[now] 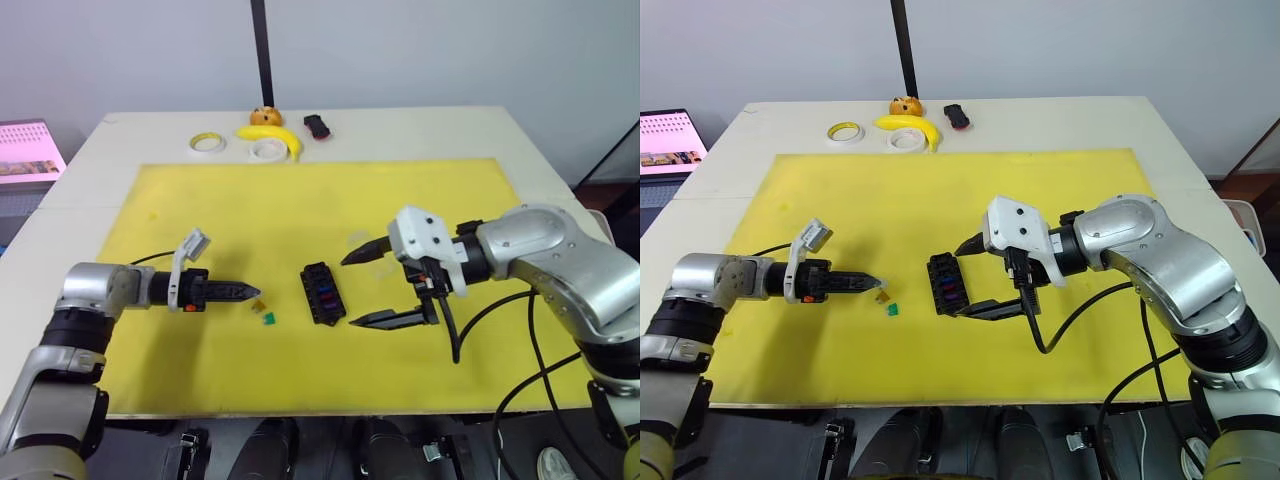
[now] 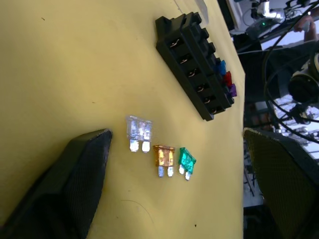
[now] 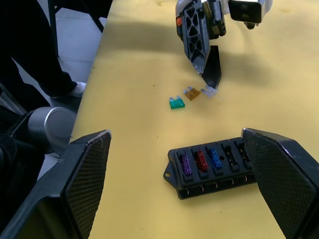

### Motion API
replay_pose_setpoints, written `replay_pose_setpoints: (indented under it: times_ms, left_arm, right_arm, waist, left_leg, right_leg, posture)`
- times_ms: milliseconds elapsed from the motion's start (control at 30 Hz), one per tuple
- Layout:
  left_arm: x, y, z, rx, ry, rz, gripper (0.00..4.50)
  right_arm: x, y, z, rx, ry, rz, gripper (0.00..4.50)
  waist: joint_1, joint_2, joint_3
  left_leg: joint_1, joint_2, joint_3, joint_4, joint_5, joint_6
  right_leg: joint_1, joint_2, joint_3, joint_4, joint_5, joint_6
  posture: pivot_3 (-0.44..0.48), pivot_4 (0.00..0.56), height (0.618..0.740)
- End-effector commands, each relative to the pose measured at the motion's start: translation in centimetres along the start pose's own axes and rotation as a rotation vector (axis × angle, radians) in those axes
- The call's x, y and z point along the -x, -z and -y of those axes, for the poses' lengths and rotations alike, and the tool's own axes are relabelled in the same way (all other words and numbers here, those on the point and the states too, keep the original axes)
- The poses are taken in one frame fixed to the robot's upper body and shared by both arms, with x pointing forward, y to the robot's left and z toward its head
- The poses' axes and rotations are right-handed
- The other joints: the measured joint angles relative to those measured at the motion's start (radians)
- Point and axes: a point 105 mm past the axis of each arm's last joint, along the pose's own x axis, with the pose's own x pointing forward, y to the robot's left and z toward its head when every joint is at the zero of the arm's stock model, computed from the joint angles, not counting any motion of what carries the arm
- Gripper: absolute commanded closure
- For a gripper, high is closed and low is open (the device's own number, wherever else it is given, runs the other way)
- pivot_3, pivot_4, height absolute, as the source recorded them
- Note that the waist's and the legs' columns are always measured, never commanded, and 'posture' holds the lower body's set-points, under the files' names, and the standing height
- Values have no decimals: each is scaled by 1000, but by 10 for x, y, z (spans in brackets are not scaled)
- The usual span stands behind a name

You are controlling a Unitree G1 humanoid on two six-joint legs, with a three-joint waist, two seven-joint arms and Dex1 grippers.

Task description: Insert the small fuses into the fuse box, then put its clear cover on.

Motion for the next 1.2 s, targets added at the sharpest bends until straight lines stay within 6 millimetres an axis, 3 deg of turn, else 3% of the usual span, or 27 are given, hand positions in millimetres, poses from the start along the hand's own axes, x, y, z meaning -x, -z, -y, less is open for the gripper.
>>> replay_pose_setpoints:
  times_ms: [33,67,467,567,633,667,967,1067,1200]
  left_arm:
    - [-9,6,-3,18,10,-27,1951]
    - [-9,5,-4,19,6,-21,2385]
    - [-5,9,-11,30,-18,-13,2385]
    - [-4,10,-13,34,-29,-7,3300]
    - [-4,10,-13,33,-31,-6,4310]
    - [-4,10,-13,33,-32,-5,4461]
    - [18,-4,-5,-8,-55,86,4461]
    - [32,-19,8,-66,-51,150,4461]
    - [37,-40,45,-241,4,193,4461]
  right_arm:
    - [3,-9,3,48,15,6,0]
    - [3,-9,4,48,16,6,0]
    - [1,-8,5,56,17,4,0]
    - [1,-8,5,58,16,4,0]
    - [0,-8,5,58,16,3,0]
    - [0,-8,5,58,15,3,0]
    - [0,-5,4,50,14,2,0]
    - [-1,-4,4,42,10,7,0]
    - [-3,-7,9,-51,6,51,0]
  waist:
    - [-1,0,0]
    - [-1,0,0]
    - [-2,0,0]
    - [-3,0,0]
    - [-4,0,0]
    - [-4,0,0]
    - [-13,0,0]
    - [-27,-1,0]
    - [-29,-1,1]
  left_leg:
    - [0,0,0,0,0,0]
    - [0,0,0,0,0,1]
    - [-1,0,1,1,-1,1]
    - [-1,0,1,1,-1,1]
    - [-1,0,1,1,-1,1]
    - [-1,0,1,1,-1,1]
    - [-1,1,1,1,-1,1]
    - [-1,1,0,1,-1,1]
    - [-1,2,0,1,-1,1]
  right_leg:
    - [0,0,0,0,0,0]
    - [0,0,0,0,0,0]
    - [0,0,0,0,0,1]
    - [0,0,0,0,0,1]
    - [0,0,0,0,0,1]
    - [0,0,0,0,0,1]
    - [-1,0,1,0,0,1]
    - [-2,0,1,0,0,1]
    - [-3,0,1,1,0,1]
  posture:
    - [0,150,740]
    - [0,150,740]
    - [0,150,740]
    - [0,150,740]
    - [0,150,740]
    - [0,150,740]
    - [0,150,740]
    - [0,150,740]
    - [0,150,740]
